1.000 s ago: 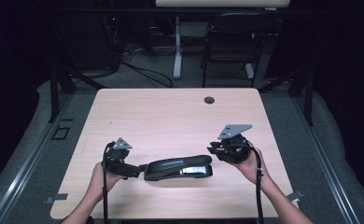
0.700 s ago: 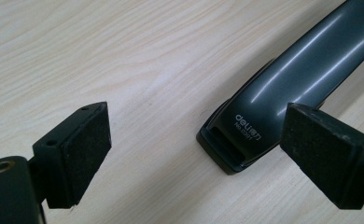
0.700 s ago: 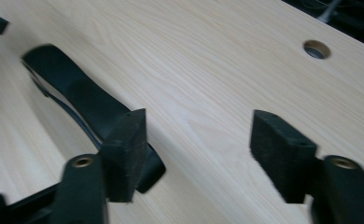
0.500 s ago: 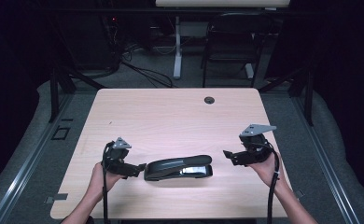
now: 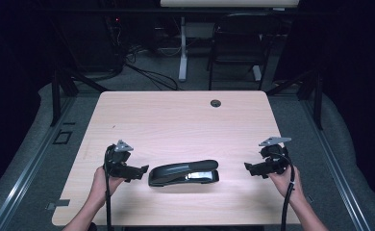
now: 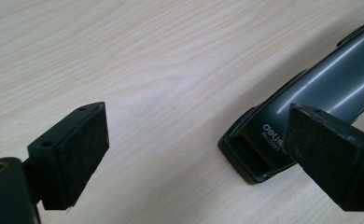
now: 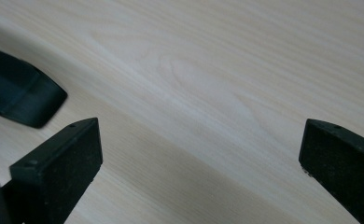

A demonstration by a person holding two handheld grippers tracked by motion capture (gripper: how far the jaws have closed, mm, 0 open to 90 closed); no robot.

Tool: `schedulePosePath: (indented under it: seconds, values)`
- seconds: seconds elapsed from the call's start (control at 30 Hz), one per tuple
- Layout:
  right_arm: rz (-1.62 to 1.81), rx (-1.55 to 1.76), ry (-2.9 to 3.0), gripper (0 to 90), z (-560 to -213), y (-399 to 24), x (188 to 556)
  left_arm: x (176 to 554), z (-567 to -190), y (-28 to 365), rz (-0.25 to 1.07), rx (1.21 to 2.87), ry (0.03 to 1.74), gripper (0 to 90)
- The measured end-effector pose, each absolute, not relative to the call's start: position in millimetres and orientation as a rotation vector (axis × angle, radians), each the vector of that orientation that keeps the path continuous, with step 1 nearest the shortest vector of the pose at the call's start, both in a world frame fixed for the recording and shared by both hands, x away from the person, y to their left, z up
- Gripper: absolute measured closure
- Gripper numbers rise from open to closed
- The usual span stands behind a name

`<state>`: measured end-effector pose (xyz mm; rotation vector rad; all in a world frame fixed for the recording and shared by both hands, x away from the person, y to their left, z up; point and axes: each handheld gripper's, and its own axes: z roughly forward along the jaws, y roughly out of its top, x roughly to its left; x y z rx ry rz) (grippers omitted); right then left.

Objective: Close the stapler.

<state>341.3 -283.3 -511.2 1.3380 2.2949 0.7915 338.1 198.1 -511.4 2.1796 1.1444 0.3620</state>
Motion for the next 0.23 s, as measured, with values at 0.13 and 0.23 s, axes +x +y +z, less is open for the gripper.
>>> schedulePosePath:
  seconds: [0.13,0.23]
  values:
    - [0.712,1.328,2.383,0.0,-527,-284,348,340,-513,198,0.370,2.192,1.141,3.9]
    - [0.645,1.319,2.444,0.0,-536,-282,351,343,-517,196,0.354,2.209,1.148,1.7]
